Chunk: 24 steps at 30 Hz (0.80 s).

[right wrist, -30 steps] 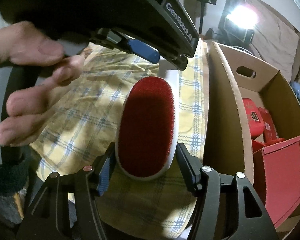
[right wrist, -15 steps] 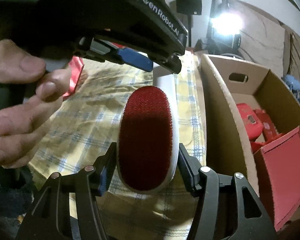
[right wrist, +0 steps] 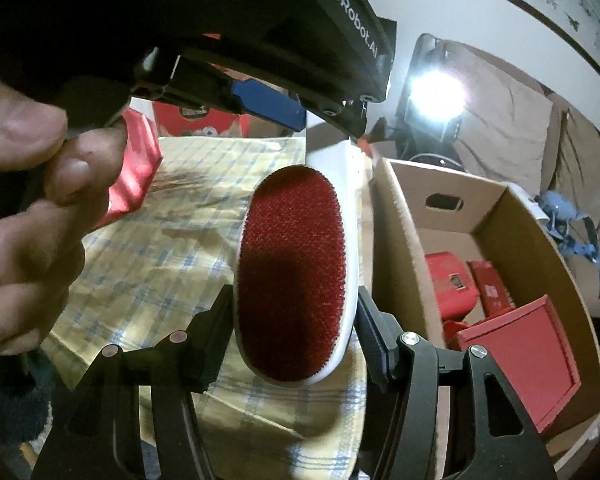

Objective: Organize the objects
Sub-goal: 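Close the left tool on the white brush handle while the right tool hovers over the brush head, then lift the red lint brush with the left tool and carry it over the cardboard box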

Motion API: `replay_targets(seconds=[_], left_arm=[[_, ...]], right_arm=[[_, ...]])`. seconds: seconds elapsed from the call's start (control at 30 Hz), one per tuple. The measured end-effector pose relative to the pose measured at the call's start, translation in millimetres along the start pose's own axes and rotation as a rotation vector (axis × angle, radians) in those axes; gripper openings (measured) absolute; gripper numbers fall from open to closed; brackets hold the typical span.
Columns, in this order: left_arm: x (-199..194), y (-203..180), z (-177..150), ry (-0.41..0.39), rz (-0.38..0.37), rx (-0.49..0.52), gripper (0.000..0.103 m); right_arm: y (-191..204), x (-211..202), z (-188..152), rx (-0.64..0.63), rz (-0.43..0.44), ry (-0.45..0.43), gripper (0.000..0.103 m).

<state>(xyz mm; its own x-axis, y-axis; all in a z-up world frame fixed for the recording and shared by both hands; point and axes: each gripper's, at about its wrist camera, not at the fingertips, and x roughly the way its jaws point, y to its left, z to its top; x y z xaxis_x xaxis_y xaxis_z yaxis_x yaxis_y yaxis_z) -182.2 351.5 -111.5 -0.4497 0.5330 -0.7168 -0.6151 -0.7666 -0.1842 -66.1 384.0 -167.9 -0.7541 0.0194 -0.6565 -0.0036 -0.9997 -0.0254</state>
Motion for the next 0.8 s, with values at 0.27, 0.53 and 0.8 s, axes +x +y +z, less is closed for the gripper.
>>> replay_targets(seconds=[0.27,0.53,0.8], left_arm=[[-18.4,-18.0,3.3,-0.098,0.002,0.04,0.032],[-43.0,-24.8,5.3,-0.176,0.007,0.044,0.031],[-55.9,-27.5,6.8,-0.211,0.019,0.035,0.031]], right_arm=[[-9.5,-19.2,6.2,0.022,-0.004,-0.038,0.059],[-5.0,-38.8,12.2,0.003,-0.019,-0.102,0.059],[-5.2,-48.9,16.8,-0.022,-0.013,-0.129,0.059]])
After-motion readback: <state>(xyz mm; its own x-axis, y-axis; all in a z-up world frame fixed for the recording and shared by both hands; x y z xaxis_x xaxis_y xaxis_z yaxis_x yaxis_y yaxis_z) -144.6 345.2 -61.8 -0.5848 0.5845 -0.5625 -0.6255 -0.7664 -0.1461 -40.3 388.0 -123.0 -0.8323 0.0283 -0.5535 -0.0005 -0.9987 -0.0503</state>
